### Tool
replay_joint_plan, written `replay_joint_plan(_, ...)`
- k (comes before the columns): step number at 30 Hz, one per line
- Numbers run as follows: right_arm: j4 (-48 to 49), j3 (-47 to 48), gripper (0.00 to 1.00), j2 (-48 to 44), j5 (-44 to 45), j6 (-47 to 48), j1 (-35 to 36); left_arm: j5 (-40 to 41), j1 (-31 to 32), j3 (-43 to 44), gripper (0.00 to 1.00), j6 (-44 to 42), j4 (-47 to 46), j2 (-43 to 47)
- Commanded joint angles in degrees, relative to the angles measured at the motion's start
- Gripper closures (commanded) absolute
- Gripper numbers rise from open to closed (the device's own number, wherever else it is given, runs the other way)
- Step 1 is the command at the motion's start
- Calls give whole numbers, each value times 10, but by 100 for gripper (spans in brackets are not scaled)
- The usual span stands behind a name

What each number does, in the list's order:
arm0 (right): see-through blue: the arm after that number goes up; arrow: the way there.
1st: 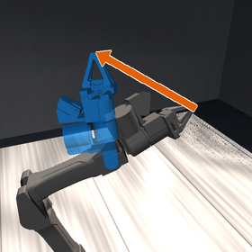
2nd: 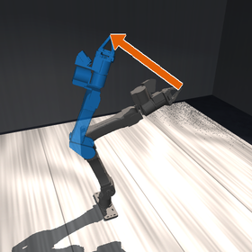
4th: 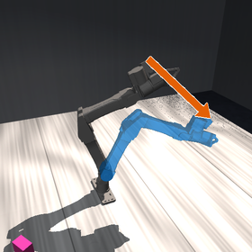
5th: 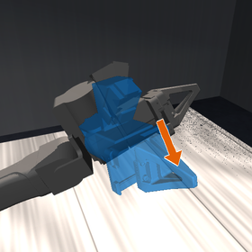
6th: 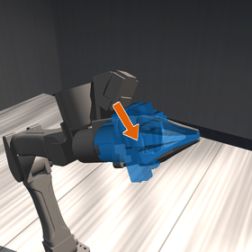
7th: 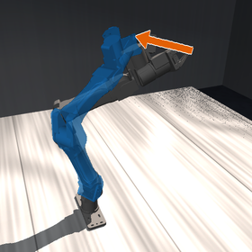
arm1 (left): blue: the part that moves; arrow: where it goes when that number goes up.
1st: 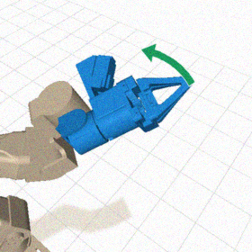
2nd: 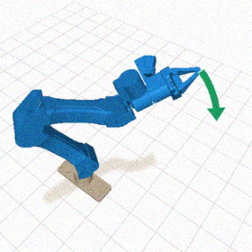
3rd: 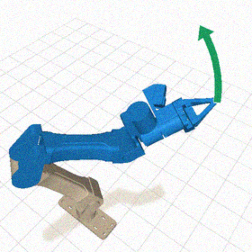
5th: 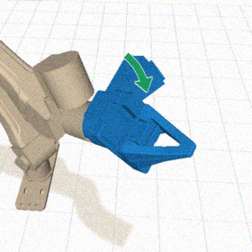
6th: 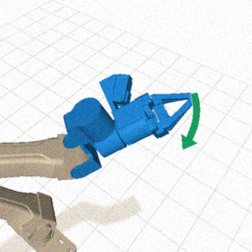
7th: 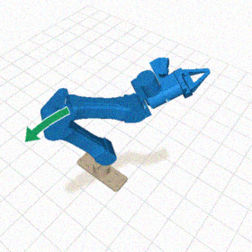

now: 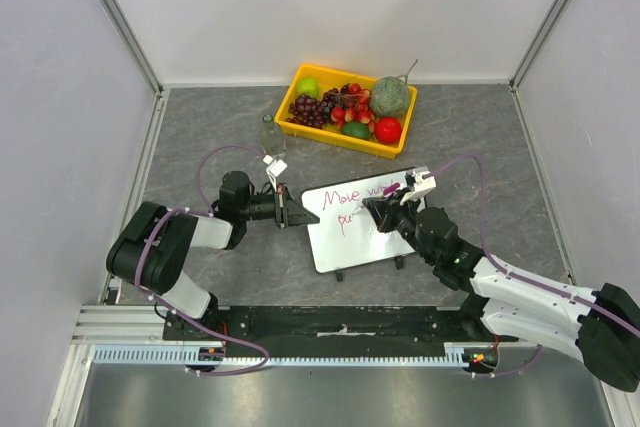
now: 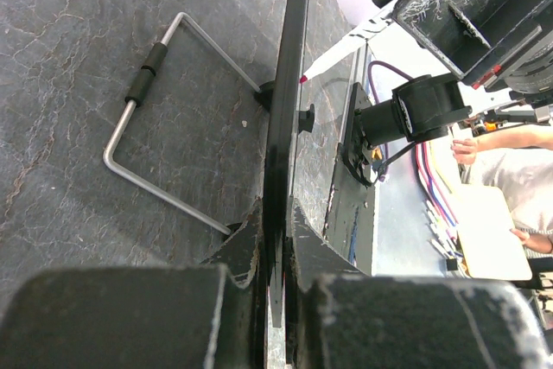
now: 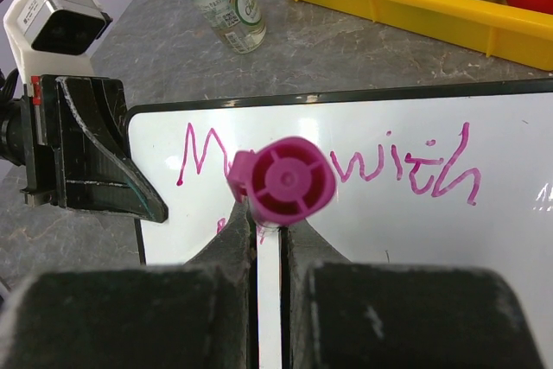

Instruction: Write a sentence on the whiteboard

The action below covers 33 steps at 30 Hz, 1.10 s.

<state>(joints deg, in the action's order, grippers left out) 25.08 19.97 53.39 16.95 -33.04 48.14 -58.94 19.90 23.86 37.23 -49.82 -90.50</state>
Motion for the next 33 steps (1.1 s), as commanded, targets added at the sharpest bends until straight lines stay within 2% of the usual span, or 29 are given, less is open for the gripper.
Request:
replay_joint_plan(1, 10, 4, 100, -3, 14, -3, -4, 8, 9, 0, 98, -52, 39, -6)
replay_joint_plan(20, -32, -34, 100, -36, -17, -4, -4, 8, 10, 1, 98, -52, 39, -12)
replay_joint_plan(33, 6, -12, 100, -39, 35, -4, -4, 9, 11, 0, 98, -53, 40, -12)
